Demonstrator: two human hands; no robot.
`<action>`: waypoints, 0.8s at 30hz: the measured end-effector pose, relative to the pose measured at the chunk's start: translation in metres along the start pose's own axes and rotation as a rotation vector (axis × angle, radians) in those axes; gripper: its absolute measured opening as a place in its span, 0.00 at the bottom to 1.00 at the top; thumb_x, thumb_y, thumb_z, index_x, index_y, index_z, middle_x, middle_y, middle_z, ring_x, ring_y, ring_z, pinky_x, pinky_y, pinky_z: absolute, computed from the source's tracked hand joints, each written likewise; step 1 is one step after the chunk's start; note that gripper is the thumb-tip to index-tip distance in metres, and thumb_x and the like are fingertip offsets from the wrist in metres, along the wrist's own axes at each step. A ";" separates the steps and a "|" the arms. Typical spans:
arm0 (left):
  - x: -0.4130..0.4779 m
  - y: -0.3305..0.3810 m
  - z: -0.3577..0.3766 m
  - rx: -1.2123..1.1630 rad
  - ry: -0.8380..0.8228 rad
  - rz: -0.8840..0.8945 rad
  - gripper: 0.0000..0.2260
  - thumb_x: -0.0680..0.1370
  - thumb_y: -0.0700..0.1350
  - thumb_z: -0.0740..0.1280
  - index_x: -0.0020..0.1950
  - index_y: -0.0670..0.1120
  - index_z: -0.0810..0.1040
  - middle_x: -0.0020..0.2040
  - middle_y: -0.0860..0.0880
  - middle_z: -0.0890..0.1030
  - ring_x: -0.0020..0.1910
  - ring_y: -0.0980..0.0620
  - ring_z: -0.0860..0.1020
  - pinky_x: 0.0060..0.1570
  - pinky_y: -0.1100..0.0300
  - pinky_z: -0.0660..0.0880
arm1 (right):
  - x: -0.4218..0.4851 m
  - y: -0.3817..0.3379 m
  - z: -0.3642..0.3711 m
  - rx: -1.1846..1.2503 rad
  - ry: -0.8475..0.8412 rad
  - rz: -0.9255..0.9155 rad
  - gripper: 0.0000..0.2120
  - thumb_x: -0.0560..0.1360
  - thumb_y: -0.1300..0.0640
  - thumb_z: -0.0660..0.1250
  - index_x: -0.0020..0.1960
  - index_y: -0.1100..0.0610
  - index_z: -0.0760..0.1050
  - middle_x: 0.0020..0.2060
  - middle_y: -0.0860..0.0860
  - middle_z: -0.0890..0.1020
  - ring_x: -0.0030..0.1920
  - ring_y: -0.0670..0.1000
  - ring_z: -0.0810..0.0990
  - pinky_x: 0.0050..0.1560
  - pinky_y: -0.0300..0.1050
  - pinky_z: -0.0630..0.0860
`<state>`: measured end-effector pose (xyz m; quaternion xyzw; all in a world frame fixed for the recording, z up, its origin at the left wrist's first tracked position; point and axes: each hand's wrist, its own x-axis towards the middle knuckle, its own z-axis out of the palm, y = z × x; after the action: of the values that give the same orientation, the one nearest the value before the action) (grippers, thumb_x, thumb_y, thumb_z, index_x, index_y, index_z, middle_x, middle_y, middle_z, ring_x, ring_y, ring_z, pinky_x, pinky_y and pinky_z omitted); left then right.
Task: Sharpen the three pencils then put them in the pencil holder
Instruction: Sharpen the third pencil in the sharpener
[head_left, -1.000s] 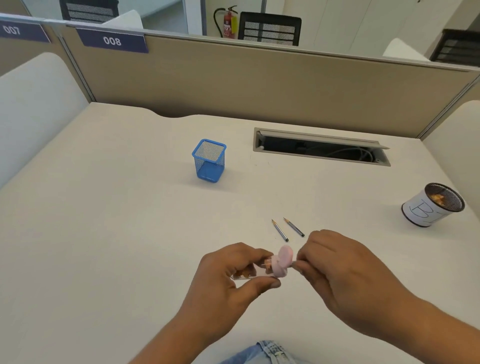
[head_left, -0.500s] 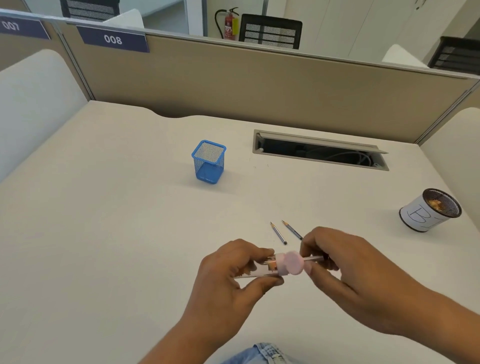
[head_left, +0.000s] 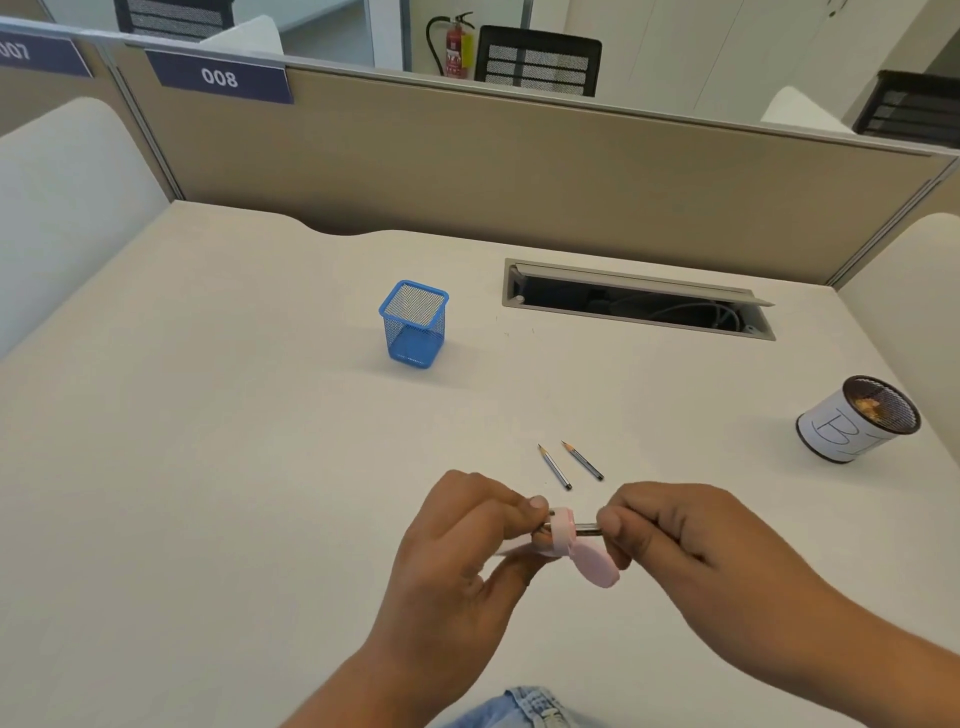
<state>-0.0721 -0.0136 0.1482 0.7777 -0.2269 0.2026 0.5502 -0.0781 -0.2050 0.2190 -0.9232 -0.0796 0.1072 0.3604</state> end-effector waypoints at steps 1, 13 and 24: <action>0.000 -0.001 0.000 -0.020 -0.004 -0.018 0.07 0.71 0.42 0.73 0.47 0.48 0.77 0.46 0.57 0.76 0.48 0.57 0.81 0.45 0.66 0.75 | 0.000 -0.002 -0.002 0.018 -0.037 0.013 0.19 0.74 0.37 0.54 0.37 0.48 0.76 0.26 0.47 0.68 0.28 0.44 0.63 0.28 0.36 0.62; 0.006 0.001 0.001 -0.117 -0.060 -0.222 0.10 0.69 0.42 0.76 0.43 0.51 0.76 0.41 0.57 0.78 0.46 0.61 0.80 0.42 0.69 0.73 | 0.006 0.010 -0.006 -0.629 0.068 -0.433 0.17 0.81 0.50 0.53 0.41 0.54 0.75 0.33 0.47 0.74 0.32 0.51 0.68 0.29 0.43 0.65; 0.006 -0.008 0.006 0.175 -0.065 0.224 0.06 0.75 0.38 0.70 0.47 0.45 0.75 0.46 0.52 0.74 0.43 0.50 0.75 0.44 0.63 0.72 | 0.008 -0.008 -0.010 0.619 -0.336 0.560 0.22 0.82 0.53 0.59 0.29 0.54 0.69 0.23 0.46 0.59 0.23 0.46 0.53 0.23 0.36 0.50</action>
<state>-0.0621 -0.0174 0.1435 0.7988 -0.3113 0.2564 0.4464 -0.0685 -0.2039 0.2305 -0.7274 0.1517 0.3680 0.5589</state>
